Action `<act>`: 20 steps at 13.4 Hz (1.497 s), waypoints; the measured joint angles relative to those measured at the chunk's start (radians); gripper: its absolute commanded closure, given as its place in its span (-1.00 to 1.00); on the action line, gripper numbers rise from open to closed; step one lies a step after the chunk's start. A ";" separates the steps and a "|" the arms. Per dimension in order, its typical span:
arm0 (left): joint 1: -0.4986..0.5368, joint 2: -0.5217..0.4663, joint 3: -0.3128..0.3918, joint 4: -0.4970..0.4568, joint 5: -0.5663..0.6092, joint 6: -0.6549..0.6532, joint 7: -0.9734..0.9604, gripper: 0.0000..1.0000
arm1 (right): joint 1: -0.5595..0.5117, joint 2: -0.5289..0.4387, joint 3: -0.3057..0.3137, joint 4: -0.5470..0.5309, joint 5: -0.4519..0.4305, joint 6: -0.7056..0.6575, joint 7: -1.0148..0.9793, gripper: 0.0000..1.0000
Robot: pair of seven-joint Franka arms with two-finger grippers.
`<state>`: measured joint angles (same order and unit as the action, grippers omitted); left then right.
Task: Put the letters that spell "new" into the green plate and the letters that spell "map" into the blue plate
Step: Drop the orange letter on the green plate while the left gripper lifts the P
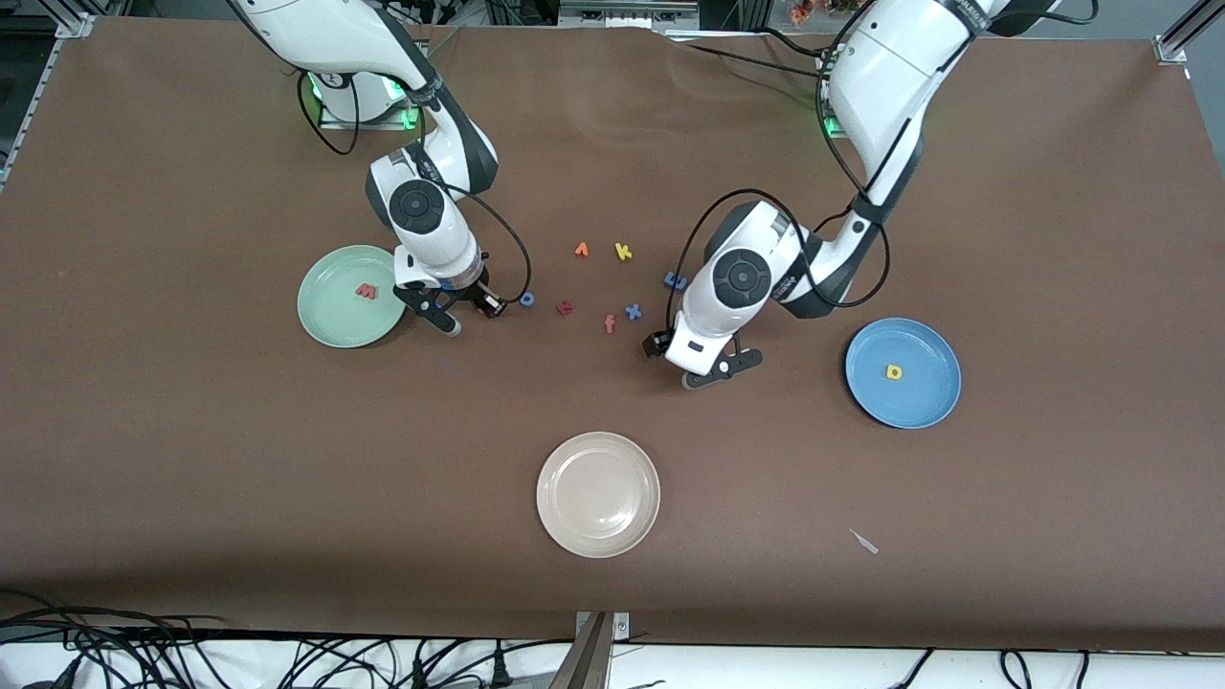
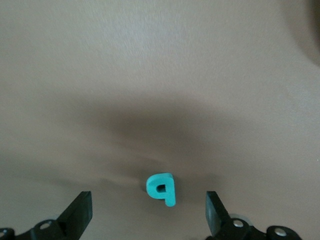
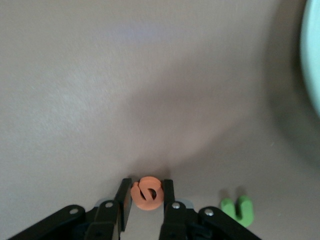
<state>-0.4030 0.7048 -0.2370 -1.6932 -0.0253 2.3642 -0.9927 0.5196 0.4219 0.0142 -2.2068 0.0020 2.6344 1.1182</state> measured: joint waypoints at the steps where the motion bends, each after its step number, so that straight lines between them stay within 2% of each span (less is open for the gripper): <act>1: -0.013 0.007 0.008 0.008 0.002 0.001 -0.025 -1.00 | 0.000 -0.030 -0.027 0.008 0.000 -0.063 -0.069 0.78; 3: -0.042 0.025 0.028 0.030 0.028 0.001 -0.085 -0.98 | -0.002 -0.115 -0.093 0.016 0.000 -0.205 -0.220 0.78; 4: -0.053 0.035 0.035 0.039 0.043 0.001 -0.104 -0.90 | -0.003 -0.156 -0.127 0.015 0.000 -0.254 -0.297 0.78; 6: -0.060 0.050 0.038 0.051 0.054 0.001 -0.119 -0.61 | -0.006 -0.219 -0.180 -0.013 0.000 -0.318 -0.443 0.78; 8: -0.060 0.054 0.041 0.053 0.057 0.001 -0.119 -0.38 | -0.006 -0.253 -0.218 -0.076 0.000 -0.320 -0.533 0.77; 10: -0.060 0.054 0.041 0.053 0.058 0.001 -0.119 -0.19 | -0.006 -0.257 -0.247 -0.155 0.000 -0.241 -0.589 0.74; 11: -0.060 0.055 0.041 0.053 0.058 0.001 -0.119 -0.14 | -0.006 -0.255 -0.256 -0.209 0.000 -0.160 -0.604 0.31; 12: -0.061 0.056 0.041 0.053 0.058 0.001 -0.119 -0.11 | -0.006 -0.251 -0.263 -0.268 0.000 -0.066 -0.619 -0.42; 13: -0.061 0.057 0.041 0.053 0.058 0.001 -0.119 -0.06 | -0.006 -0.244 -0.271 -0.314 0.000 0.000 -0.625 -0.94; 16: -0.061 0.062 0.042 0.053 0.059 -0.001 -0.120 0.17 | -0.006 -0.240 -0.293 -0.344 0.000 0.042 -0.630 -0.97; 17: -0.061 0.062 0.042 0.054 0.059 -0.002 -0.120 0.36 | -0.005 -0.243 -0.293 -0.339 0.000 0.037 -0.630 -0.97; 20: -0.067 0.061 0.043 0.058 0.077 -0.005 -0.120 0.71 | -0.004 -0.263 -0.271 -0.285 0.002 -0.082 -0.599 -0.96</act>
<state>-0.4701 0.7661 -0.1944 -1.6351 0.0514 2.3590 -1.1130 0.5160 0.1592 -0.2568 -2.4920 0.0042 2.5524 0.5190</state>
